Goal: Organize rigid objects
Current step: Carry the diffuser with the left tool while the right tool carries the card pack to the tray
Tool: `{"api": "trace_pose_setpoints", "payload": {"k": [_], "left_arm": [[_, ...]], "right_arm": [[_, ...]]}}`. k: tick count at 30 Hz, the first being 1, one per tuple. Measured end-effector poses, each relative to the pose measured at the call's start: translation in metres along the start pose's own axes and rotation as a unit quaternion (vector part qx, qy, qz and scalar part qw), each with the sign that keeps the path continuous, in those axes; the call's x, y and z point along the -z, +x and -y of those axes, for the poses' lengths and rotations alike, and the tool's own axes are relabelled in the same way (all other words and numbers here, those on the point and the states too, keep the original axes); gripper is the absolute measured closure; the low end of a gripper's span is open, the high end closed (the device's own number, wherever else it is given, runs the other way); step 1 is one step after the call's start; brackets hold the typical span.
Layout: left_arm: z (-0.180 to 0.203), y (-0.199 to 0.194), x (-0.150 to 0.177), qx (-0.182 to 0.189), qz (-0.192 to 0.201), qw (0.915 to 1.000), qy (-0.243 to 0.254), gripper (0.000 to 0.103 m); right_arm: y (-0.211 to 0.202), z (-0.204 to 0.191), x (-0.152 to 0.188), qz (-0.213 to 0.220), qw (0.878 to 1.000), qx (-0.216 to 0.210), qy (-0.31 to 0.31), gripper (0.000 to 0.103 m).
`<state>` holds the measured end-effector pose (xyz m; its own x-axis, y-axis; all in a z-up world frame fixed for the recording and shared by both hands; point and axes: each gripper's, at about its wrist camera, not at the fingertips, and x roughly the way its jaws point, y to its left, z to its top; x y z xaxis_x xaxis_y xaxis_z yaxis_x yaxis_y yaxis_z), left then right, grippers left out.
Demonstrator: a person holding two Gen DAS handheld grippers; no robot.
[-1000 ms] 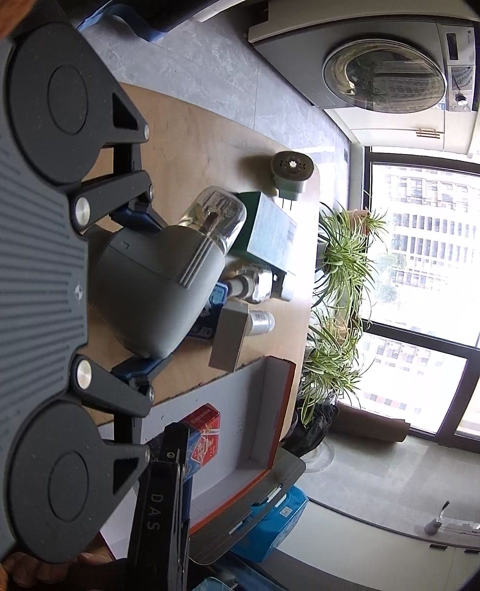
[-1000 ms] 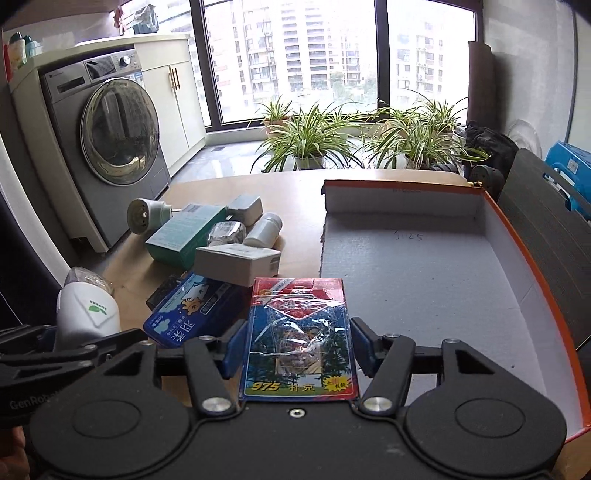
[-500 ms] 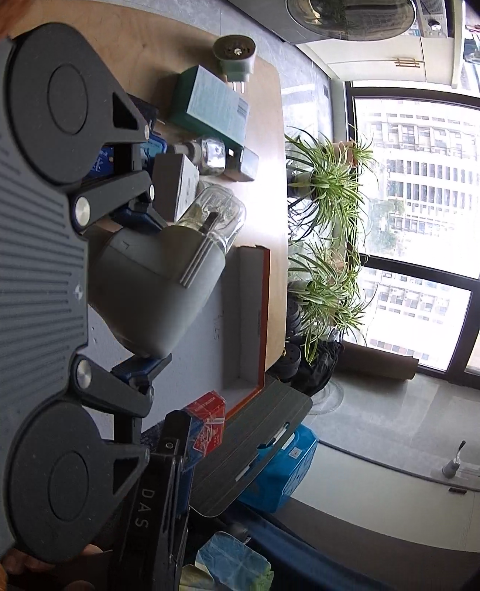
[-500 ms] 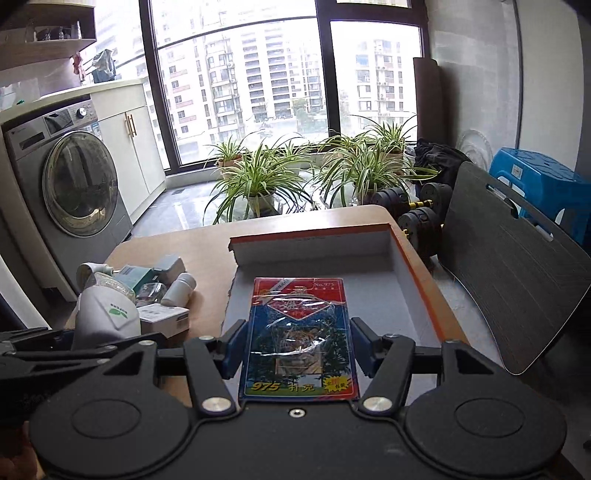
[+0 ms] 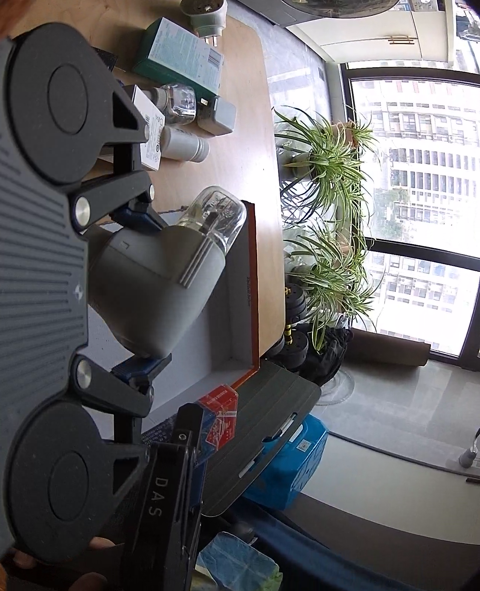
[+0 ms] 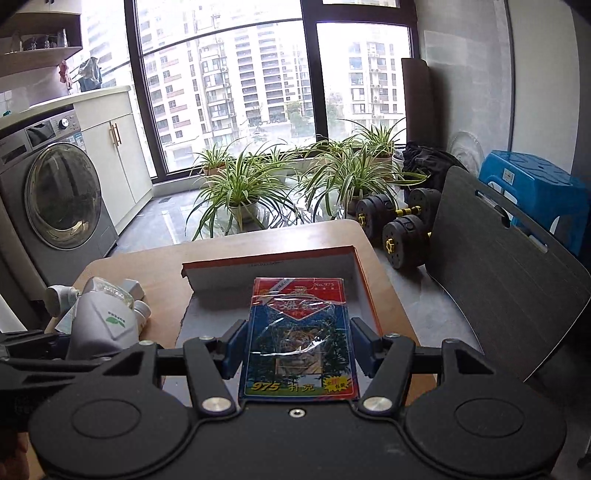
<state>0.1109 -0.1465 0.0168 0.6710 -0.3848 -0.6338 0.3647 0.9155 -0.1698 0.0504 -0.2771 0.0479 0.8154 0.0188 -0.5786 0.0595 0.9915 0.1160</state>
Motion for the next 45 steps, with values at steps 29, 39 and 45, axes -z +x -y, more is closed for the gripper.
{"api": "trace_pose_setpoints", "payload": {"k": [29, 39, 45], "left_arm": [[0.004, 0.025, -0.013, -0.002, -0.009, 0.9999, -0.005, 0.036], [0.003, 0.032, -0.013, -0.001, -0.013, 0.9999, -0.005, 0.036], [0.003, 0.036, -0.015, -0.001, -0.015, 0.9999, -0.005, 0.036]], "right_arm": [[0.048, -0.003, -0.021, -0.021, 0.999, 0.001, -0.029, 0.032], [0.055, -0.003, -0.021, -0.026, 0.999, 0.001, -0.033, 0.032], [0.063, -0.002, -0.021, -0.034, 0.999, 0.002, -0.035, 0.032]]}}
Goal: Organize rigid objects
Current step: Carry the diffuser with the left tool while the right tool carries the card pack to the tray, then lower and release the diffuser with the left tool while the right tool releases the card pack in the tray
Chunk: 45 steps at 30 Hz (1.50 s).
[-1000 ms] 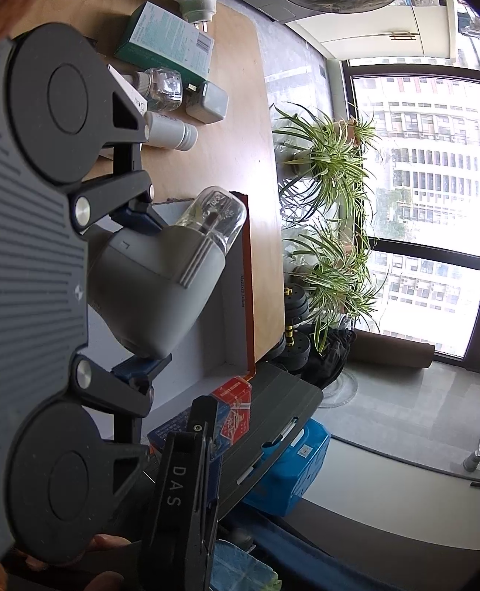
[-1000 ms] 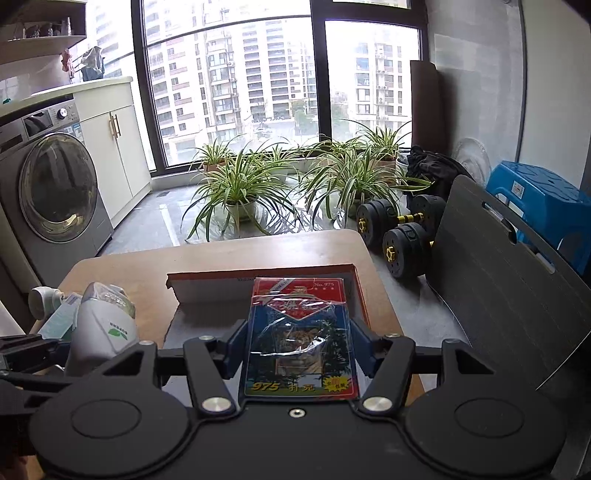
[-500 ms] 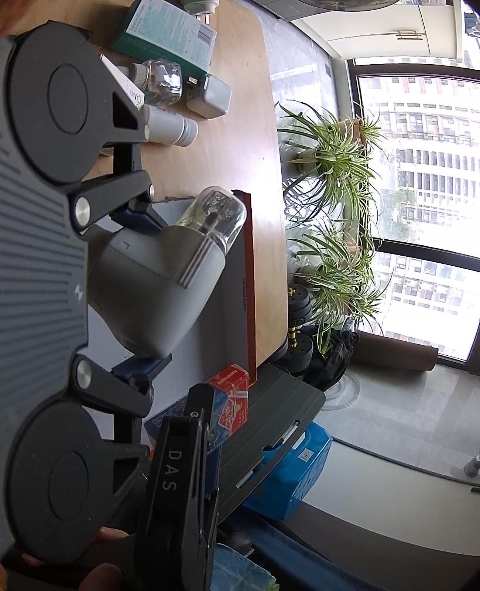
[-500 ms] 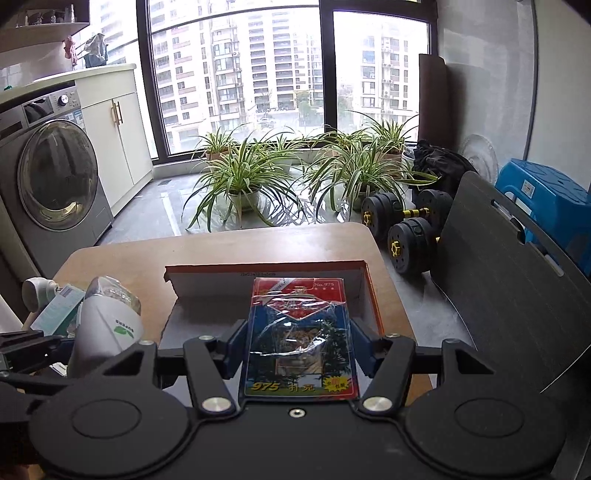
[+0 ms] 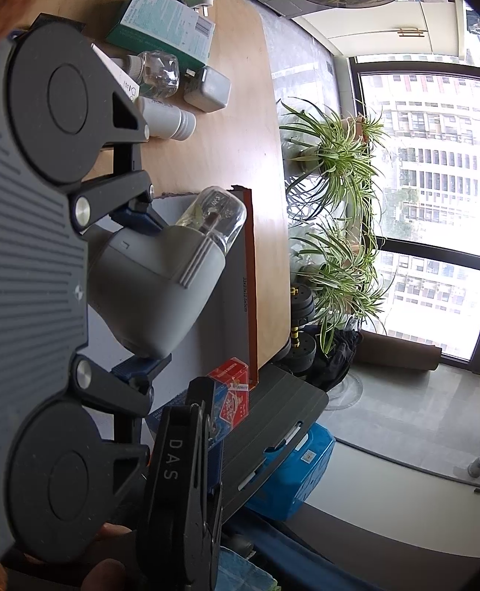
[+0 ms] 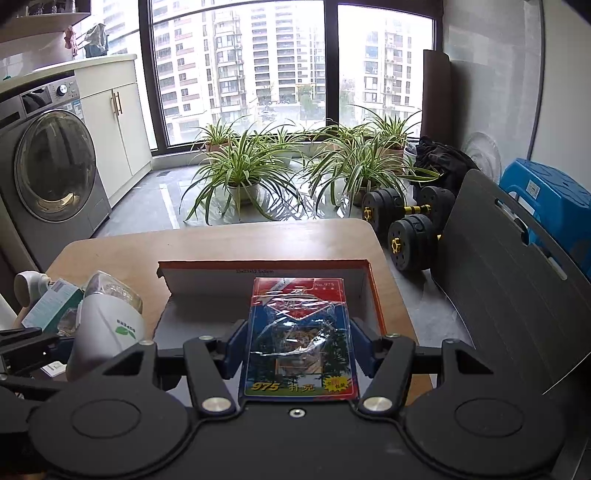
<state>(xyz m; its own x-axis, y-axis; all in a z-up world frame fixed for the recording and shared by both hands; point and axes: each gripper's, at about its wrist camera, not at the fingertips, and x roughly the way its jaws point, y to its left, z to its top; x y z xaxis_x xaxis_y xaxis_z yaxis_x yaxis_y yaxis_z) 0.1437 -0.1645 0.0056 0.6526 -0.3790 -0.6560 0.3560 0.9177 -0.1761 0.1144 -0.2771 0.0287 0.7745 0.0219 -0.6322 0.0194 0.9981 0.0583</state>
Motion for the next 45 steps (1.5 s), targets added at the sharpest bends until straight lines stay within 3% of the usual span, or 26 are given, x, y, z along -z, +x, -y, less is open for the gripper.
{"api": "trace_pose_setpoints", "payload": {"k": [37, 45], "left_arm": [[-0.002, 0.024, -0.005, -0.005, -0.010, 0.9998, 0.017, 0.036], [-0.001, 0.034, -0.006, -0.006, -0.017, 0.9996, 0.023, 0.036]], "right_arm": [[0.031, 0.000, 0.009, -0.022, 1.000, -0.002, -0.005, 0.032], [0.048, 0.000, -0.003, -0.037, 0.999, -0.001, -0.008, 0.032]]}}
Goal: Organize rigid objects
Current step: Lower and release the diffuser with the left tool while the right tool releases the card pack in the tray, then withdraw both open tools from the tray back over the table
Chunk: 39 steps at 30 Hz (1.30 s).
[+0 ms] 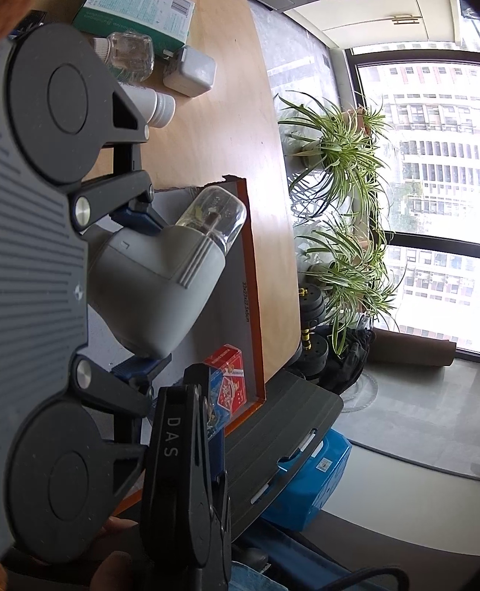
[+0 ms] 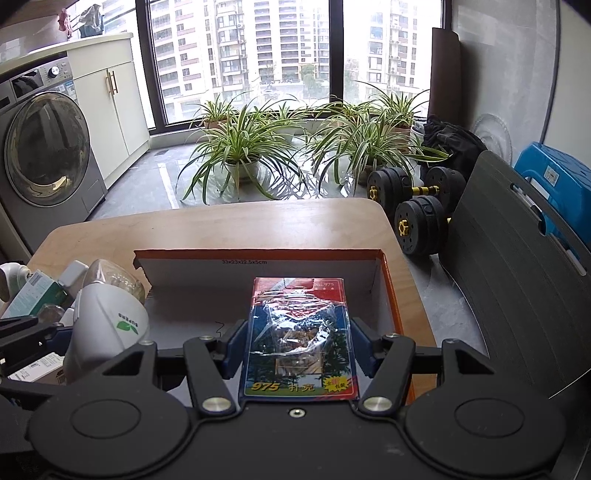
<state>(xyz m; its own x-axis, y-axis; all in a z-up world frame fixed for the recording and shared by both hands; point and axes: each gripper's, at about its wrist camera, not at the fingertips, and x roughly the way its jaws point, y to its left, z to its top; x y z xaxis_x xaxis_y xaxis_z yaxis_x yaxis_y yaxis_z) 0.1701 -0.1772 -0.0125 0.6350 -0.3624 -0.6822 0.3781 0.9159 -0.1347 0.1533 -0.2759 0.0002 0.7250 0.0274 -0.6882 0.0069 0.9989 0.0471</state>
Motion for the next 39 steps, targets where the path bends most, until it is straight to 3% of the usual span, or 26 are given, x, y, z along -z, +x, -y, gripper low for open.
{"api": "trace_pose_setpoints", "payload": {"k": [6, 15, 18, 25, 32, 39], "left_arm": [[-0.002, 0.014, -0.002, -0.001, -0.012, 0.9999, -0.002, 0.036], [0.008, 0.036, -0.007, 0.022, -0.023, 0.9994, 0.010, 0.035], [0.009, 0.037, -0.008, 0.020, -0.022, 0.9995, 0.014, 0.017], [0.009, -0.007, -0.008, 0.008, 0.002, 1.0000, 0.005, 0.009], [0.004, -0.052, 0.009, -0.043, 0.001, 0.9990, -0.013, 0.001], [-0.012, -0.082, 0.031, -0.062, 0.001, 0.9976, -0.031, 0.001]], "right_arm": [[0.003, 0.006, -0.003, 0.020, 1.000, 0.020, 0.002, 0.027], [-0.039, 0.036, 0.000, 0.055, 0.997, 0.032, 0.048, 0.025], [-0.053, 0.036, 0.002, 0.062, 0.996, 0.035, 0.044, 0.025], [-0.080, 0.022, 0.004, 0.074, 0.996, 0.025, 0.035, 0.023], [-0.103, -0.005, 0.019, 0.071, 0.997, 0.005, 0.035, 0.017], [-0.120, -0.029, 0.035, 0.060, 0.998, -0.012, 0.030, 0.015]]}}
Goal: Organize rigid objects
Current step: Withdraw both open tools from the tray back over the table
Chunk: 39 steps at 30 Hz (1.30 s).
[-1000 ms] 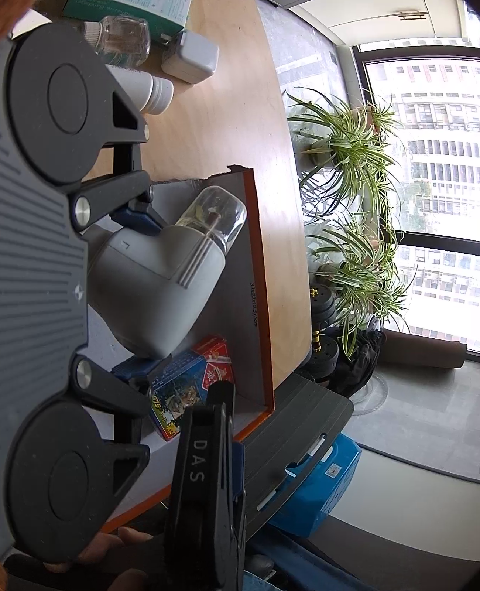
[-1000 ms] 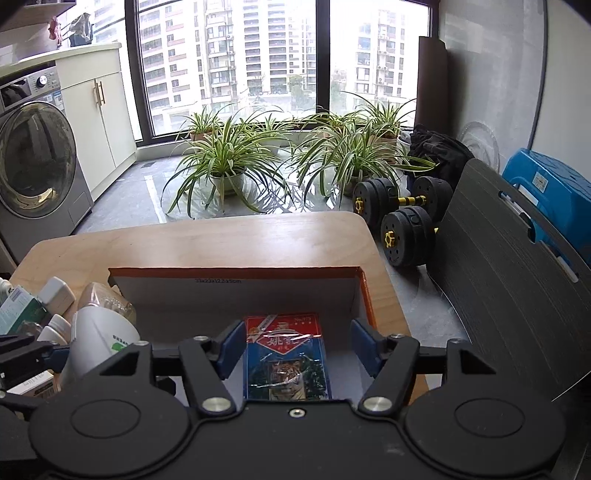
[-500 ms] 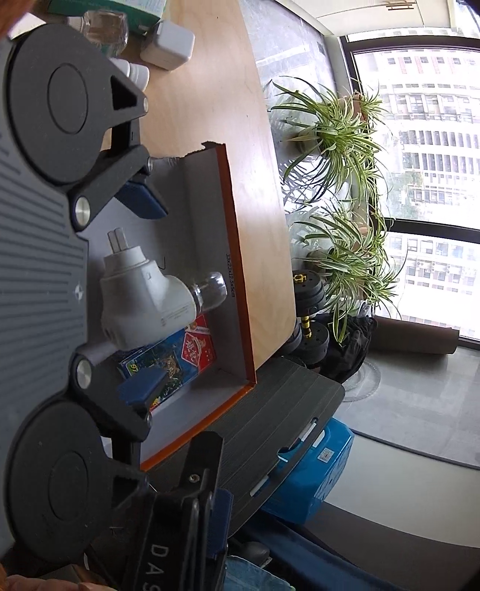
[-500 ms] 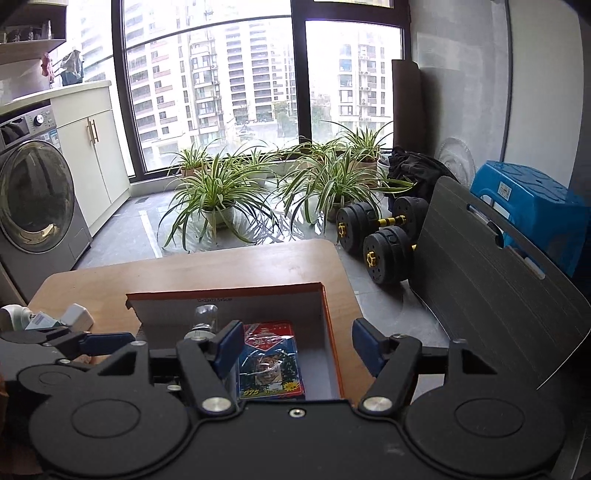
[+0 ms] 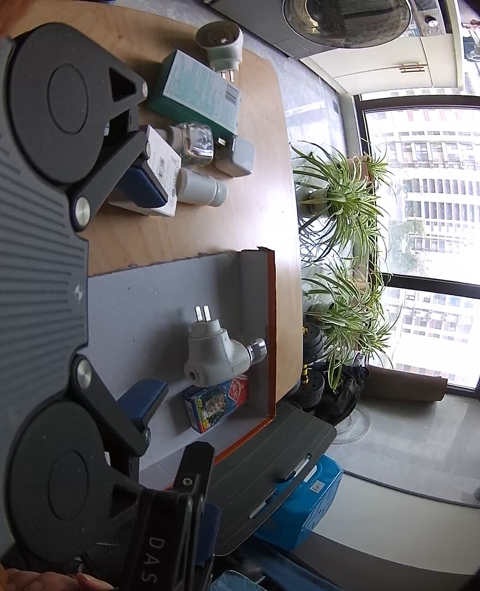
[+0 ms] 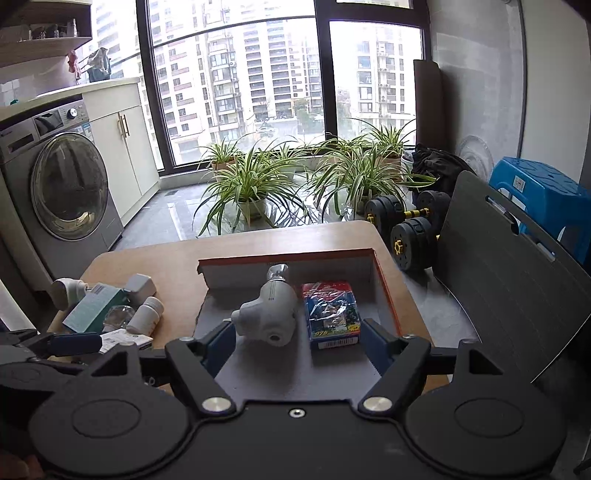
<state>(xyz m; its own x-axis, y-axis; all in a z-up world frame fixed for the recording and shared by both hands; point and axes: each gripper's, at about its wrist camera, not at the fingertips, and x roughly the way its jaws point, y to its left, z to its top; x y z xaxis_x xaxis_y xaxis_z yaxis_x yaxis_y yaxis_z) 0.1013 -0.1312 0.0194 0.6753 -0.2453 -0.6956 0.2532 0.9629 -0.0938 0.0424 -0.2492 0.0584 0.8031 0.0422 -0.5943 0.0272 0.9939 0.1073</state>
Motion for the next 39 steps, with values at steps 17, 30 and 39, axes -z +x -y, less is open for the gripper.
{"api": "trace_pose_setpoints", "payload": {"k": [17, 30, 39], "left_arm": [[-0.052, -0.037, 0.036, -0.043, 0.003, 0.9984, -0.037, 0.001], [-0.092, -0.046, 0.068, -0.055, 0.003, 0.9962, -0.068, 0.000], [-0.119, -0.040, 0.080, -0.069, -0.008, 0.9936, -0.089, 0.000]], "right_arm": [[-0.007, -0.061, 0.023, -0.020, 0.998, -0.051, -0.039, 0.013], [-0.002, -0.089, 0.039, -0.039, 0.994, -0.076, -0.062, 0.012], [0.005, -0.086, 0.044, -0.048, 0.994, -0.078, -0.051, 0.012]]}}
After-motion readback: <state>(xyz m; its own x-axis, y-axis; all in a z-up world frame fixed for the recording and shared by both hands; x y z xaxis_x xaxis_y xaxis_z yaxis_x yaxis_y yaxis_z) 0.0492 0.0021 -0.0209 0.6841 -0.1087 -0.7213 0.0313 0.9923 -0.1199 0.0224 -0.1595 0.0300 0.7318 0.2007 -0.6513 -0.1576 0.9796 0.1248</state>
